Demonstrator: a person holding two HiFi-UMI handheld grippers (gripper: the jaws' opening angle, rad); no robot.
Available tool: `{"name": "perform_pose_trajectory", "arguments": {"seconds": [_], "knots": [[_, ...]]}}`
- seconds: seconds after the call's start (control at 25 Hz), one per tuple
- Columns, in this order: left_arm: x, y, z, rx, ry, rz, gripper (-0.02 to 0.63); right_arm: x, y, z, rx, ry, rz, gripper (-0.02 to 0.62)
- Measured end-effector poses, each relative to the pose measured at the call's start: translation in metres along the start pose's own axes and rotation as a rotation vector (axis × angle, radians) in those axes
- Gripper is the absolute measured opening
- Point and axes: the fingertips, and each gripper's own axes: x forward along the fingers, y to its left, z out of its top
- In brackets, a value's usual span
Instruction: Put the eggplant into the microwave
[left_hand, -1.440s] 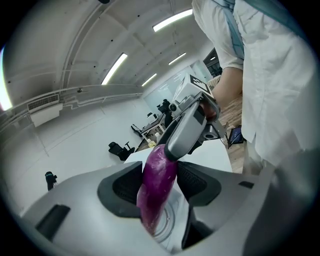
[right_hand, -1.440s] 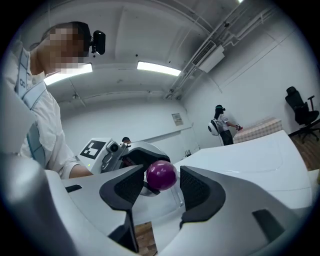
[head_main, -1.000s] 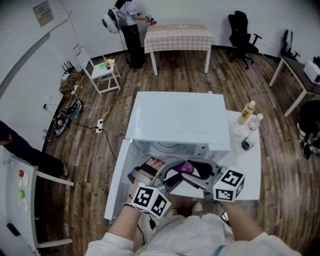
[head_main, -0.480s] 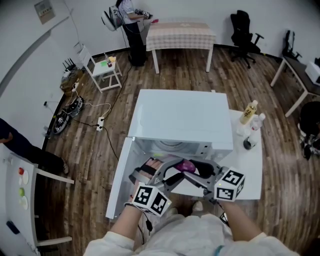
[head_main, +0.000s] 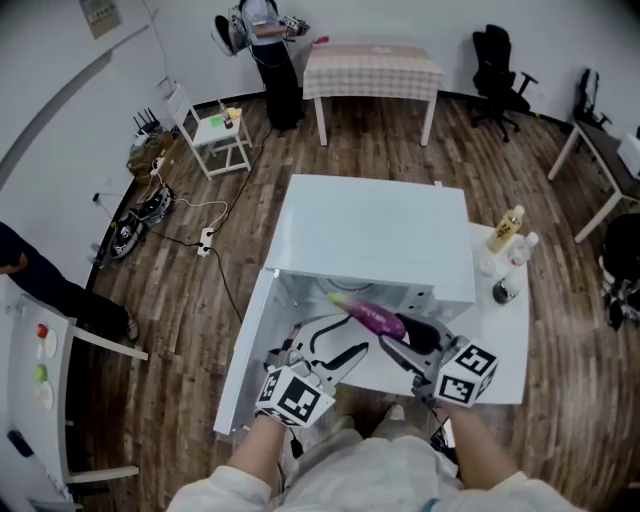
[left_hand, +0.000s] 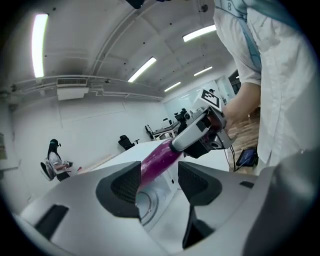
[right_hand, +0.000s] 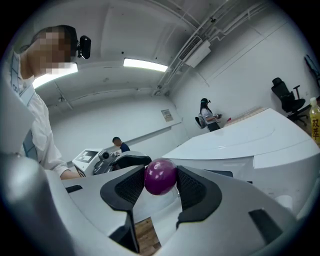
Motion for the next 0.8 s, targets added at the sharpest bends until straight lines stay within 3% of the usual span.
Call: {"name": "perform_pose_trajectory", "arguments": {"seconds": [0.24,0.48,0.8], "knots": [[-0.015,0.0,-0.011,-0.179,-0.058,0.006,0.147,0.006,-0.011,-0.022,-0.012,-0.021,-0.065,0.218],[-0.015,0.009,-0.015,-0.422,-0.244,0.019,0.025,0.022,-0.024,-0.038,-0.107,-0.083,-0.145,0.218],[-0.002,0.01,-0.032,-0.488,-0.302,0.075,0.001,0.053,-0.055,-0.069,-0.187,-0.06,-0.267,0.218]]}}
